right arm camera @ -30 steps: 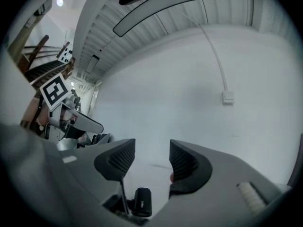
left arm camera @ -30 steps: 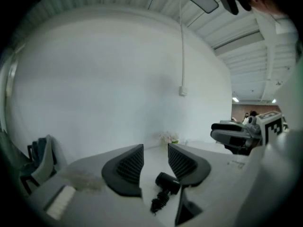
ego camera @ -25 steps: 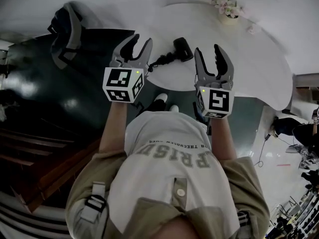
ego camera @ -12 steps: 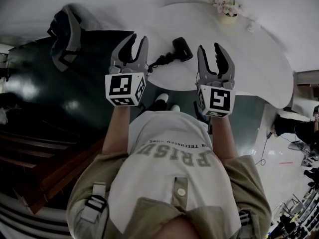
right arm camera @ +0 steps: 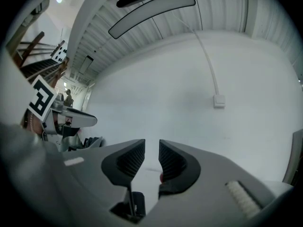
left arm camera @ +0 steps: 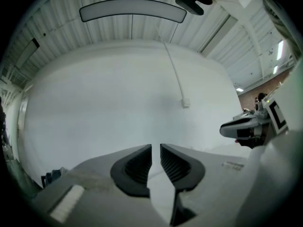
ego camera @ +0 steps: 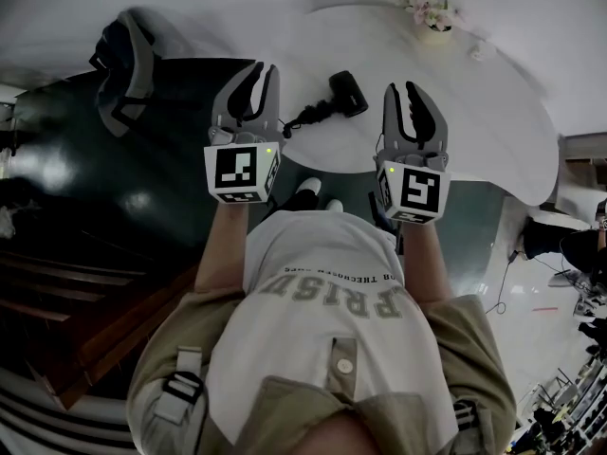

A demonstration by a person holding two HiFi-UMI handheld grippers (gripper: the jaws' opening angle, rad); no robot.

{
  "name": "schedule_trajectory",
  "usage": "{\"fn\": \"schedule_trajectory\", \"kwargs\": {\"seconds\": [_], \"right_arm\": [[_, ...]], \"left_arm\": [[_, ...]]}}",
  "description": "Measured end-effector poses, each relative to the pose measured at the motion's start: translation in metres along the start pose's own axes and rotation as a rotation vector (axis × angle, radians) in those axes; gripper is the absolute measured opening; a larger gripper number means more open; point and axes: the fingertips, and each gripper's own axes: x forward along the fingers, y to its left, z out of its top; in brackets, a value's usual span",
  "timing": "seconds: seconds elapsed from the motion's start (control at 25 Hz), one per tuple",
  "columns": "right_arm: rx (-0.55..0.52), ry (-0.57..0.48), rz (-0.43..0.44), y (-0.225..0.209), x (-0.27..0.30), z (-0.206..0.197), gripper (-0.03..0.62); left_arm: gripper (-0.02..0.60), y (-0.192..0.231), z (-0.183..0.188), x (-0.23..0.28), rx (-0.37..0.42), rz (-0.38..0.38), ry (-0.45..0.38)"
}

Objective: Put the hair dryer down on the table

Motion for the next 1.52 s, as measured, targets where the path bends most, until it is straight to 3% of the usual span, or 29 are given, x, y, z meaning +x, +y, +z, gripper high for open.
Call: {"fn": "schedule_trajectory", "kwargs": {"seconds": [0.48,0.88,1.52], "right_arm": [[0.008,0.003,-0.009,0.001,0.002,0.0,0.067],[0.016,0.013,-0.007,0.001,0.005,0.0,0.006],[0.009,0.012,-0.006,0.006,0.006,0.005,0.005]], "left_arm": [[0.021,0.001,0.006,0.002,0.057,-0.016,-0.054],[0.006,0.002,0.009,0.004,0.08,-0.032,-0.069],[0.006,-0.002,0.009,0.005,0.076,-0.052,-0.083]]}}
